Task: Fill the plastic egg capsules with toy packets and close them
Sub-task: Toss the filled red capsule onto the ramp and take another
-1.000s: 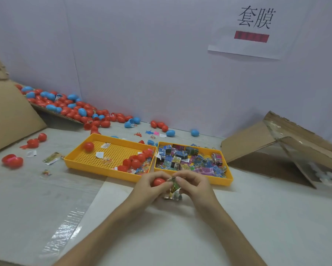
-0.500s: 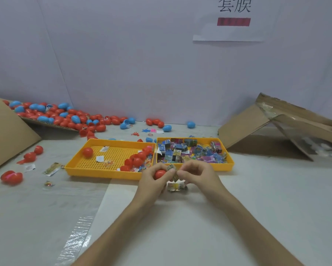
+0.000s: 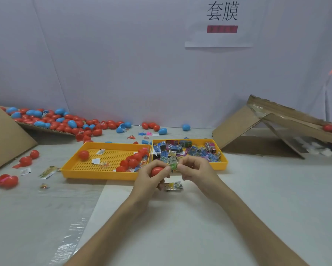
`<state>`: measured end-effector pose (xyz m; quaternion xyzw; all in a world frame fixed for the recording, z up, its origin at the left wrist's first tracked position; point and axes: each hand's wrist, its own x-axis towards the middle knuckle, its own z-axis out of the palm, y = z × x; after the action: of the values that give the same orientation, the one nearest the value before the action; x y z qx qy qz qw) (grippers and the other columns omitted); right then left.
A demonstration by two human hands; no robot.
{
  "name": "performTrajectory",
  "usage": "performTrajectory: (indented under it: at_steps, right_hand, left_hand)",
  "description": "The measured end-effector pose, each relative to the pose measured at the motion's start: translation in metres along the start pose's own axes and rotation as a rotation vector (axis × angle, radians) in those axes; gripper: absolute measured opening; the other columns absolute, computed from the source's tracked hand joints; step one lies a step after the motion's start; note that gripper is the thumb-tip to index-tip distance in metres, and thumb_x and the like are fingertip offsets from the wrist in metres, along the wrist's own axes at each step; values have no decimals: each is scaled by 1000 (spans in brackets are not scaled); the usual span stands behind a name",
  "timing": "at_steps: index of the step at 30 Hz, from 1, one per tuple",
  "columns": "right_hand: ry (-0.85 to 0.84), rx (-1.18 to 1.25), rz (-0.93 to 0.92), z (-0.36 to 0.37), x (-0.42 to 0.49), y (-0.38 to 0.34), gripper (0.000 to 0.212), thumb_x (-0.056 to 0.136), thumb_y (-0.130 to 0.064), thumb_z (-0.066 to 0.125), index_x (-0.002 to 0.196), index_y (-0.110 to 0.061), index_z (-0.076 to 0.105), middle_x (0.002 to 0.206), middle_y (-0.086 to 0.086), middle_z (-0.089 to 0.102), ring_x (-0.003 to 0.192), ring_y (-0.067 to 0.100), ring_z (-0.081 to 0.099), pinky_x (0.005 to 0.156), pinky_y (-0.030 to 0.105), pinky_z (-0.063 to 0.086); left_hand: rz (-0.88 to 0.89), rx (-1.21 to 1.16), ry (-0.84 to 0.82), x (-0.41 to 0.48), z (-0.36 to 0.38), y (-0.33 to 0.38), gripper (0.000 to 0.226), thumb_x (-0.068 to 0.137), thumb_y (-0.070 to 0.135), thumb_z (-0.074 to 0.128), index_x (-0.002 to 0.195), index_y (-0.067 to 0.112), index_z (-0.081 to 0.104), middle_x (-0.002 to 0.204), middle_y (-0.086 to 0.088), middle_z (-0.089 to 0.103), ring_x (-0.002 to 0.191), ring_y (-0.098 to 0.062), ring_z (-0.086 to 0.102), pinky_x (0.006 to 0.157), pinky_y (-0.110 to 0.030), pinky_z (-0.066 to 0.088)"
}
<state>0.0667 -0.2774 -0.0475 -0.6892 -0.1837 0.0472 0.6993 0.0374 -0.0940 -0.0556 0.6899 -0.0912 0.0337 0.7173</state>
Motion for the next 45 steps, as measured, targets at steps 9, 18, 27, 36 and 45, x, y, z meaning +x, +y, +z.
performTrajectory:
  at_steps: [9,18,27,36,45]
  right_hand:
    - [-74,-39,52,3,-1,-1,12,95,-9,66,83,-12,65,73,2,55,67,12,54,66,23,51]
    - [-71,-98,31,13,-4,-5,15,99,-17,61,94,-8,70,77,9,56,65,12,52,63,26,49]
    - [118,-29,-128,11,-4,-9,5,87,-6,74,84,-10,74,77,1,67,73,11,61,66,22,51]
    - [114,20,-217,15,-7,-5,4,73,-13,78,71,-16,77,86,-1,68,84,12,62,72,22,49]
    - [92,-100,-211,13,-8,-6,2,80,-11,78,80,-13,76,75,2,69,70,12,59,64,21,48]
  left_hand:
    - [-4,-8,19,1,-2,-2,11,94,7,68,84,12,69,73,-8,63,61,-20,50,54,-28,45]
    - [48,65,59,-1,-7,0,16,91,12,74,76,17,71,71,0,66,55,-15,49,52,-24,43]
    - [64,41,66,1,-5,1,16,92,18,74,77,22,72,67,3,64,54,-12,50,53,-22,44]
    - [120,201,157,2,-1,0,15,90,17,74,76,18,69,63,10,64,57,0,55,57,-12,43]
    - [186,324,145,-1,2,-1,19,85,22,80,70,22,68,68,9,66,71,-1,60,64,-14,49]
